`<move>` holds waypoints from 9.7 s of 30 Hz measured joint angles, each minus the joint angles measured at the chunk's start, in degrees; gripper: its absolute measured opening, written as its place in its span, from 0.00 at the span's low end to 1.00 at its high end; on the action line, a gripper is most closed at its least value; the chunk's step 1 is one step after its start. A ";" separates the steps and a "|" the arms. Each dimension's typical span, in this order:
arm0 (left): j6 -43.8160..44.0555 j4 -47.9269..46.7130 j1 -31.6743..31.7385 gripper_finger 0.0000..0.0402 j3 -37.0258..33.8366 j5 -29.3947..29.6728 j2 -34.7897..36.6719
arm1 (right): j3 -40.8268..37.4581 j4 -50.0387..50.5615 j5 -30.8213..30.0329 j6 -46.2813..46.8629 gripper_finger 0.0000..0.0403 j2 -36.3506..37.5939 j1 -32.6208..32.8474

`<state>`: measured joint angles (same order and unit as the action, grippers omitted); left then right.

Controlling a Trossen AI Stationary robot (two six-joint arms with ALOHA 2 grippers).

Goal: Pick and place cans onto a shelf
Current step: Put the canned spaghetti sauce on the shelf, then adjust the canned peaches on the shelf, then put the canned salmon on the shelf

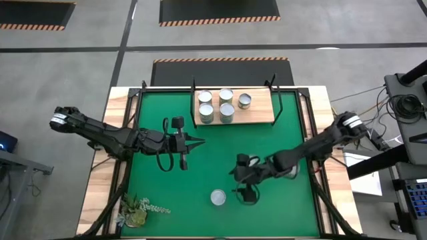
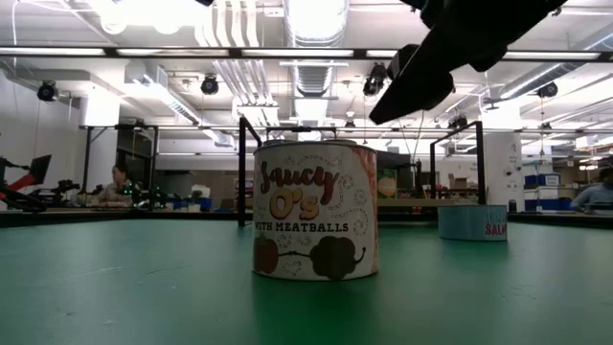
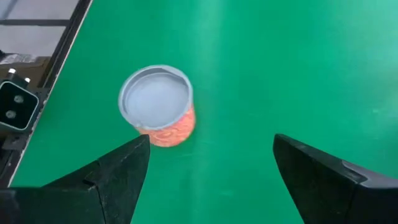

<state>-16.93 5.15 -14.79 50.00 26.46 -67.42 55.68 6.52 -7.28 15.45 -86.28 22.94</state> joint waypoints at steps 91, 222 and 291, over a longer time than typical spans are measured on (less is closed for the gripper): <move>33.21 -22.60 -5.27 0.02 11.45 0.59 -2.64 | -9.37 20.99 -3.10 -28.73 0.68 29.57 -33.76; 16.11 -19.30 -5.27 0.02 11.15 9.14 -5.70 | 3.93 11.81 1.28 -25.07 0.02 10.09 -53.71; 12.05 -17.13 -5.27 0.02 11.15 8.90 -5.68 | -6.98 26.87 -9.41 14.80 0.03 21.35 -6.65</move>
<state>-4.89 -11.98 -20.05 61.14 35.35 -73.10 48.70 33.39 -16.69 30.24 -64.93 16.29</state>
